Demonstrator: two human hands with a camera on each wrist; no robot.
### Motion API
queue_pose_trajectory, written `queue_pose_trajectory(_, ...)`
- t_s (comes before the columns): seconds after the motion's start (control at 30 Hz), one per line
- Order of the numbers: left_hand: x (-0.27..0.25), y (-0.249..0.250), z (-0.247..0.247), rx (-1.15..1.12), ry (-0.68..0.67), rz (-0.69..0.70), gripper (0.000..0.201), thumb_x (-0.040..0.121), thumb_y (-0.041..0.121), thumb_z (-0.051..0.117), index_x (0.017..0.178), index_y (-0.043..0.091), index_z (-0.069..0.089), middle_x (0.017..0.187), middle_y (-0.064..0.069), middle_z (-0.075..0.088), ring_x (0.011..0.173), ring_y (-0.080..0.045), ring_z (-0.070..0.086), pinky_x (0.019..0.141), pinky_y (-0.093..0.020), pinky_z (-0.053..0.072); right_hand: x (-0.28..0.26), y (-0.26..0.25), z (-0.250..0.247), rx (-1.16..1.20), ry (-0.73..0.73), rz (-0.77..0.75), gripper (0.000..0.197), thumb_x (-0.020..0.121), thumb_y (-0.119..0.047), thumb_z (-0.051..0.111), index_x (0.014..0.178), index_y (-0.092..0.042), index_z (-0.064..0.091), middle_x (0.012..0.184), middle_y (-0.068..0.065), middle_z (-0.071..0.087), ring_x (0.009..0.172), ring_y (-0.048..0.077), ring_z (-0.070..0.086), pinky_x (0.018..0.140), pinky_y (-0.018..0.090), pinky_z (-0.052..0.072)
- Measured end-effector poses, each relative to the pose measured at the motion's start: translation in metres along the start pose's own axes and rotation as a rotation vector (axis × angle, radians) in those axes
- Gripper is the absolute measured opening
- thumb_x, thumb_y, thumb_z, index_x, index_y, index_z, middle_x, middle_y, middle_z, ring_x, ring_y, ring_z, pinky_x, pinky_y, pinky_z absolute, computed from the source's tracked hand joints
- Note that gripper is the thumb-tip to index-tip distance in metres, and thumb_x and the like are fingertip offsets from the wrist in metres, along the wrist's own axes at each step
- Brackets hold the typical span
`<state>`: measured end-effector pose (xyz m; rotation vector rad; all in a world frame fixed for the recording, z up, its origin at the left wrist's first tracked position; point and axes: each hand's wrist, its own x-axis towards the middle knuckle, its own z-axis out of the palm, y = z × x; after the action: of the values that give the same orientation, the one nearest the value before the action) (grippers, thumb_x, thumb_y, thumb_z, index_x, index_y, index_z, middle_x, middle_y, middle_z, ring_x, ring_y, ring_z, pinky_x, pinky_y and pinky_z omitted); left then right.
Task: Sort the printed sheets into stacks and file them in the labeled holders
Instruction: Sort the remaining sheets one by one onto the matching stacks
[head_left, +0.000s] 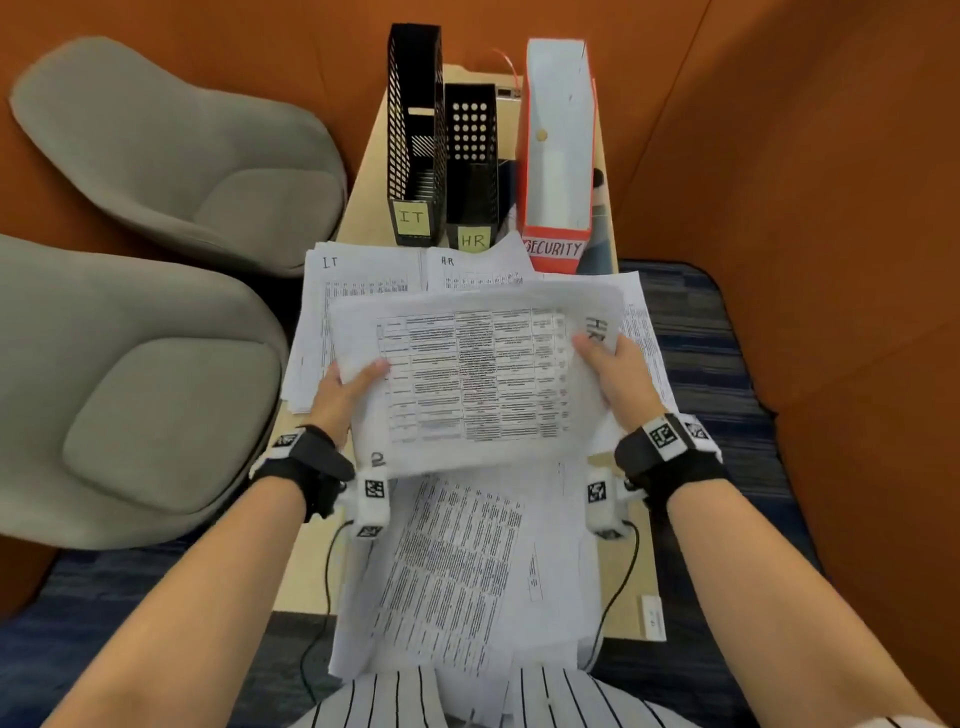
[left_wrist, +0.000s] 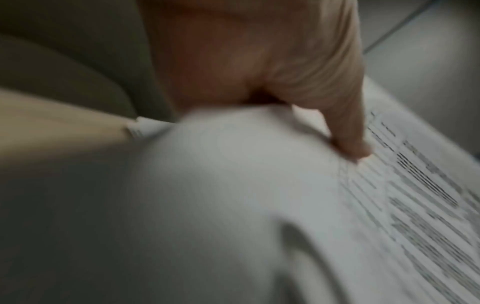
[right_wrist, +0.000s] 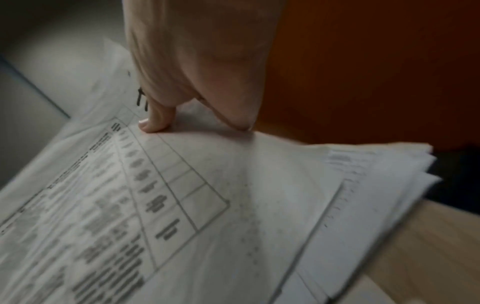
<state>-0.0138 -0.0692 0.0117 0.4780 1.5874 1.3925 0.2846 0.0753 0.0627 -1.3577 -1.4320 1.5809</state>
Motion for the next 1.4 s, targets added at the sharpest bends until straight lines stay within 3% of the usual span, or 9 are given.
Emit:
queue_pose_trajectory(0.23,0.011,0.008,0.022,-0.094,0.211,-0.09,0.039,0.098,0.018,0.049,0.134,0.004,0.048,0.131,-0.012,0.058,0.108,-0.026,0.06,0.091,-0.038,0.05,0.036,-0.003,0.007,-0.063,0.241,0.109,0.081,0.086,-0.037,0.07,0.149,-0.014,0.025,0.149,0.008,0.038,0.132,0.026,0.044,0.107,0.044,0.041)
queue_pose_trajectory(0.37,0.017,-0.014,0.049,-0.287,0.132,-0.236,0.037,0.099,0.014,0.046,0.133,0.0,0.045,0.131,-0.014,0.056,0.11,-0.028,0.059,0.065,-0.03,0.058,0.001,0.014,0.047,0.095,-0.393,0.457,0.064,0.086,-0.062,0.054,0.136,-0.024,0.039,0.134,0.015,0.056,0.108,0.036,0.065,0.084,0.043,0.057)
queue_pose_trajectory(0.43,0.018,-0.018,0.067,-0.324,0.091,-0.28,0.04,0.098,0.01,0.045,0.135,-0.004,0.041,0.135,-0.021,0.051,0.121,-0.034,0.054,0.08,-0.032,0.058,-0.005,0.02,0.067,0.209,-0.566,0.441,0.052,0.091,-0.058,0.05,0.132,-0.024,0.049,0.127,0.01,0.064,0.103,0.036,0.068,0.071,0.034,0.058)
queue_pose_trajectory(0.63,0.033,-0.026,0.091,-0.248,-0.177,-0.271,0.031,0.088,-0.005,0.055,0.117,0.004,0.049,0.1,-0.015,0.063,0.076,-0.022,0.065,0.064,-0.03,0.056,0.052,0.041,0.089,0.029,-0.01,0.379,0.03,0.096,0.002,0.043,0.125,-0.005,0.049,0.116,0.021,0.056,0.056,0.021,0.055,0.038,0.019,0.045)
queue_pose_trajectory(0.8,0.029,-0.059,0.051,0.606,-0.092,-0.412,0.041,0.071,0.022,0.067,0.101,-0.004,0.058,0.099,-0.028,0.063,0.098,-0.037,0.062,0.083,-0.046,0.05,0.091,0.057,0.063,-0.603,-0.074,0.402,0.069,0.091,-0.057,0.05,0.137,-0.006,0.051,0.145,0.009,0.047,0.136,0.029,0.038,0.113,0.033,0.034)
queue_pose_trajectory(0.87,0.02,-0.075,0.033,0.894,-0.031,-0.48,0.055,0.081,0.023,0.061,0.127,-0.004,0.045,0.126,-0.026,0.054,0.114,-0.04,0.055,0.093,-0.045,0.047,0.091,0.055,0.057,-0.669,-0.16,0.371,0.097,0.073,-0.072,0.061,0.138,-0.001,0.047,0.14,0.008,0.049,0.137,0.032,0.038,0.112,0.033,0.034)
queue_pose_trajectory(1.0,-0.013,-0.095,0.01,1.012,0.226,-0.493,0.073,0.083,0.022,0.063,0.14,0.005,0.022,0.141,-0.022,0.027,0.123,-0.043,0.04,0.101,-0.045,0.04,0.077,0.073,0.052,-0.873,-0.126,0.19,0.049,0.101,-0.039,0.042,0.121,0.003,0.057,0.115,0.013,0.062,0.118,0.032,0.055,0.102,0.035,0.039)
queue_pose_trajectory(1.2,-0.04,-0.115,-0.003,0.998,0.103,-0.474,0.051,0.084,0.008,0.056,0.13,0.003,0.036,0.131,-0.023,0.037,0.114,-0.042,0.047,0.095,-0.042,0.043,0.027,0.134,0.06,-0.814,-0.185,0.308,0.018,0.088,-0.031,0.06,0.078,-0.017,0.055,0.073,0.001,0.053,0.066,0.017,0.053,0.074,0.033,0.047)
queue_pose_trajectory(1.4,-0.053,-0.113,0.019,0.881,0.109,-0.253,0.02,0.088,-0.001,0.043,0.107,0.002,0.049,0.11,-0.02,0.057,0.097,-0.033,0.055,0.082,-0.039,0.045,-0.012,0.148,0.06,-1.161,-0.501,0.149,0.067,0.073,-0.05,0.073,0.133,-0.034,0.046,0.131,0.006,0.037,0.122,0.03,0.037,0.101,0.045,0.038)
